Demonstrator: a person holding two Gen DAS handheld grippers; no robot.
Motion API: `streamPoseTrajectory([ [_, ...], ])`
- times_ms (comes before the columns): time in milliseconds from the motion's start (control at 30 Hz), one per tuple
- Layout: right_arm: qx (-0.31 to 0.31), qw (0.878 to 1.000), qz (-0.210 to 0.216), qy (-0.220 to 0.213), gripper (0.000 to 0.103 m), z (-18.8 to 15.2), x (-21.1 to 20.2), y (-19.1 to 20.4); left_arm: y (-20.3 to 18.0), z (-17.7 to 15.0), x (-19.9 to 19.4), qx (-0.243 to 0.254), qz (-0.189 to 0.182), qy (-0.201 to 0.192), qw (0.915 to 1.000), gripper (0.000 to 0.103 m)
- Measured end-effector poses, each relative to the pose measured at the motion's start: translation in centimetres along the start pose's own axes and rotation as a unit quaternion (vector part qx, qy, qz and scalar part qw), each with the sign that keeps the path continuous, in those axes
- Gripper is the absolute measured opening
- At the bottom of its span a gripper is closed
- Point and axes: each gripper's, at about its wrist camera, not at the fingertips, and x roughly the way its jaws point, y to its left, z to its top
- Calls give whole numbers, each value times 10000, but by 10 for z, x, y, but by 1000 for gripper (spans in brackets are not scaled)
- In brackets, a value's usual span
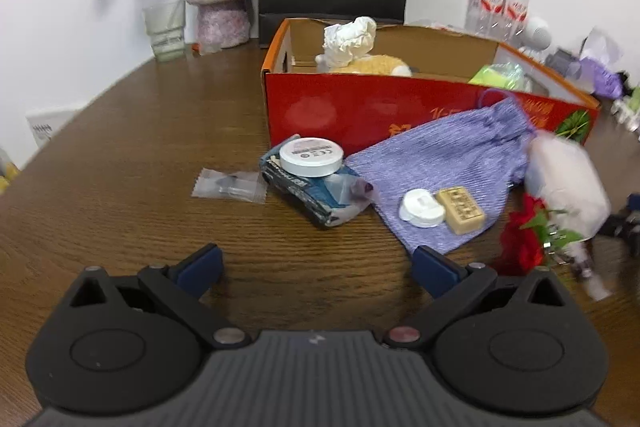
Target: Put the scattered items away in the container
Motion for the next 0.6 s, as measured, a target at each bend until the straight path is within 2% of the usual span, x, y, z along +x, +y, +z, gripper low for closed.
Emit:
streamPoseTrajectory([
  [600,-15,10000,-4,14,103,1,2,-1,1,1,4,-63,1,13,10000,103],
])
